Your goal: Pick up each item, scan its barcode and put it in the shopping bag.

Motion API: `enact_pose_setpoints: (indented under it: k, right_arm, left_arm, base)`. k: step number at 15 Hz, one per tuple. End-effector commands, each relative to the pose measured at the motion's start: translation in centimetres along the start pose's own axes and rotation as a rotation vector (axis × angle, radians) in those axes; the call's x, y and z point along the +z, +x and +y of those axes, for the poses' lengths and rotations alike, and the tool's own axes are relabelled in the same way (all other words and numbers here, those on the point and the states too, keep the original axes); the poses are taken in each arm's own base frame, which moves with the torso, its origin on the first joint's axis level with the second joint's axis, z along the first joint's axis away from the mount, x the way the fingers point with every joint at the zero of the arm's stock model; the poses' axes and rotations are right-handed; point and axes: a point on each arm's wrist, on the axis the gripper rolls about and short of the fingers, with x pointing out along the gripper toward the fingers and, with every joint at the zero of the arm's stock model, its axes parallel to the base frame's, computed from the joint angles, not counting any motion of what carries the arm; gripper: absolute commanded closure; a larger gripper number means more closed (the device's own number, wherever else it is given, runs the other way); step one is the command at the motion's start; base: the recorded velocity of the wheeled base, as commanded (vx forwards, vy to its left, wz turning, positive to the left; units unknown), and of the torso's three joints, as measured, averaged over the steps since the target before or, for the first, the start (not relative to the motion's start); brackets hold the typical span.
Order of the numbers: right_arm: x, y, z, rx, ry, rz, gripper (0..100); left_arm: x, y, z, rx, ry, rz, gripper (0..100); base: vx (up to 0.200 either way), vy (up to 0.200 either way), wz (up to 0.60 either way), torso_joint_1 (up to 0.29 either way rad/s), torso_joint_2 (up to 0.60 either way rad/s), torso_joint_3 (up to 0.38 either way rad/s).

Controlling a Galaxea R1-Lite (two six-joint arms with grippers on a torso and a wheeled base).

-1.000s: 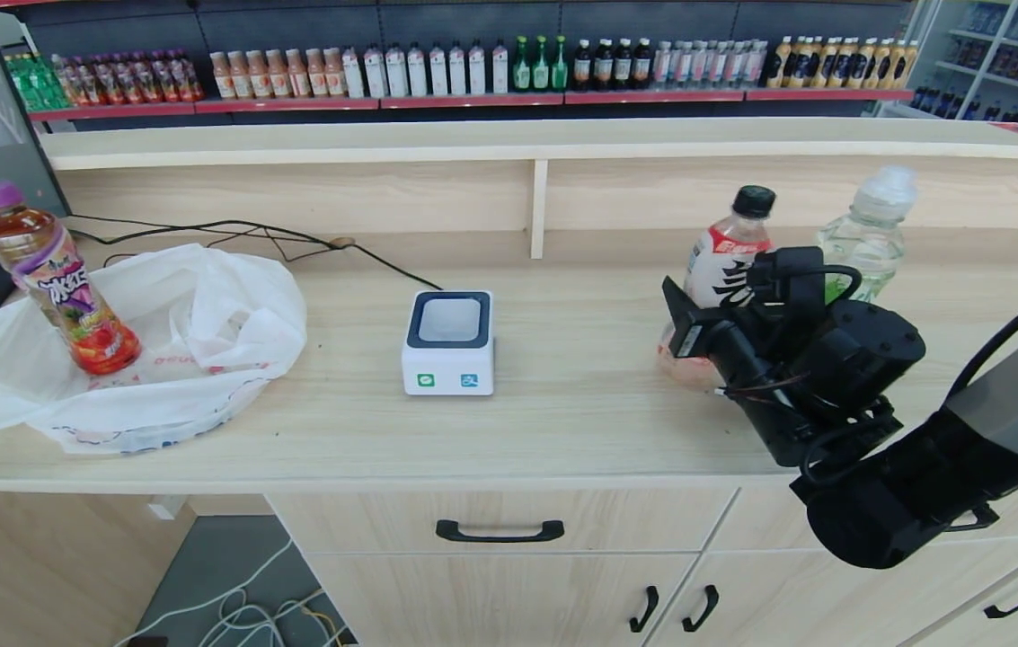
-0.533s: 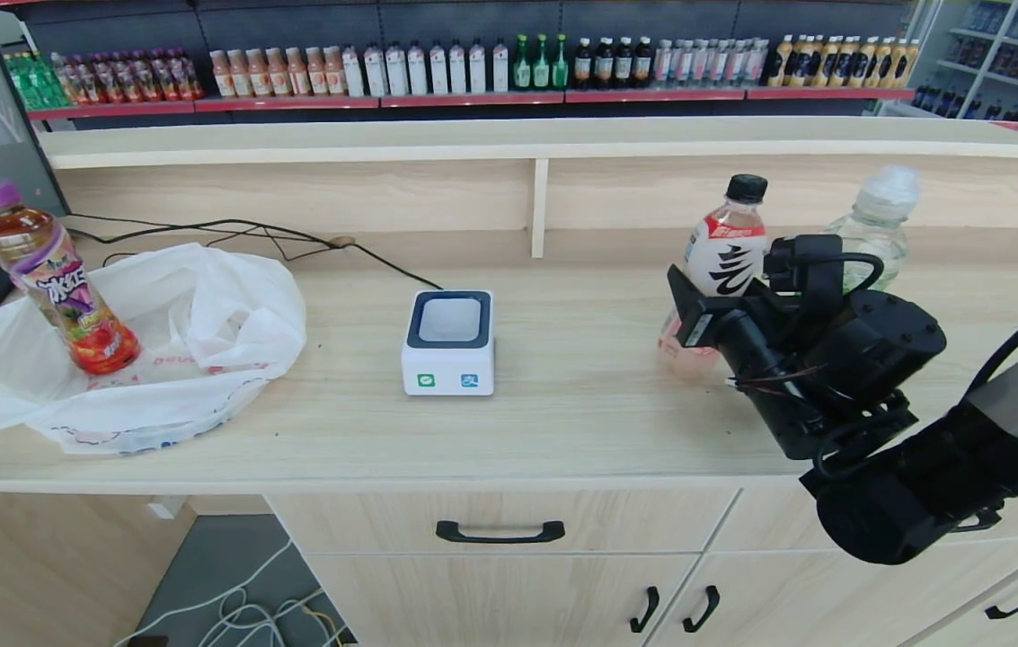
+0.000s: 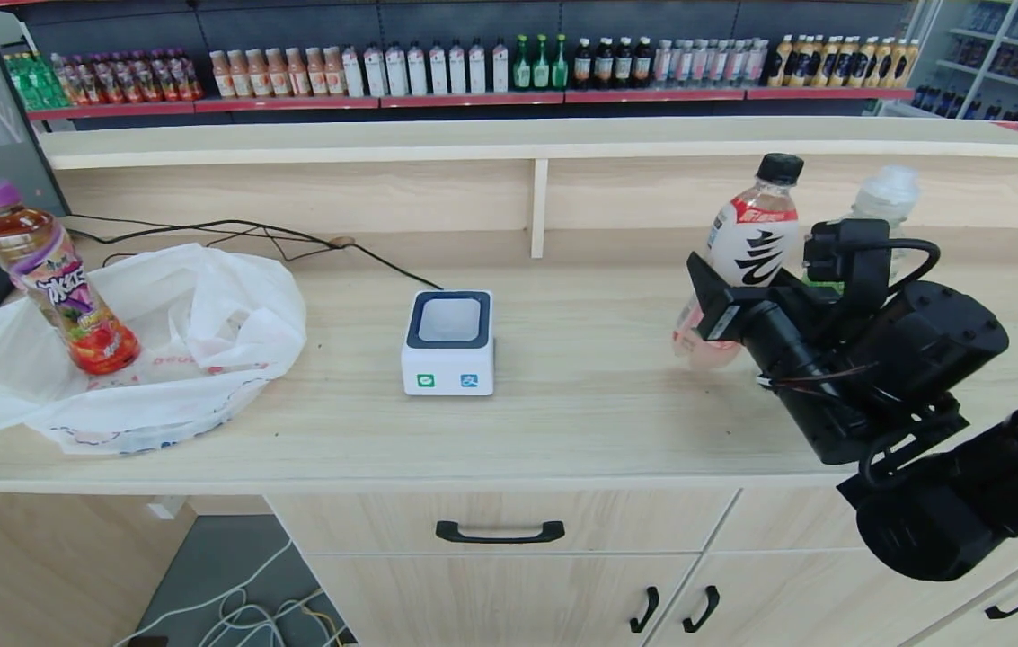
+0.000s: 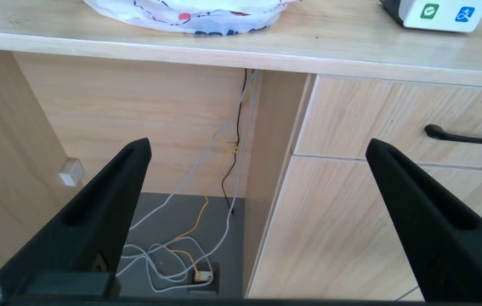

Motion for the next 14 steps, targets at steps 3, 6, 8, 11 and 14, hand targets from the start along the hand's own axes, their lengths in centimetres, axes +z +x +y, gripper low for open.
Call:
enact_pose_setpoints:
  k: [3,6,8,11,14]
  right_arm:
    - [2.5,-1.7,-0.4,0.005,0.014,-0.038,100]
    - [4.3,-4.4,0.8,0.070,0.039,-0.040,100]
    - [5.1,-5.5,1.5,0.105,0.057,-0.049,100]
    - [6.3,-7.4,1.7,0.141,0.075,-0.059,100]
    - [7.7,-9.8,1.8,0.186,0.102,-0.073,100]
  left_arm:
    - [0.0,0.0,0.0,0.000,0.000,0.000,0]
    - [0.0,0.0,0.0,0.000,0.000,0.000,0]
    - [0.0,0.0,0.0,0.000,0.000,0.000,0]
    - [0.0,0.0,0.0,0.000,0.000,0.000,0]
    - [0.0,0.0,0.0,0.000,0.000,0.000,0]
  base:
    - [0.000,0.000,0.00,0.000,0.00,0.000]
    - [0.000,0.000,0.00,0.000,0.00,0.000]
    - [0.000,0.000,0.00,0.000,0.00,0.000]
    - [0.000,0.000,0.00,0.000,0.00,0.000]
    - [0.000,0.000,0.00,0.000,0.00,0.000]
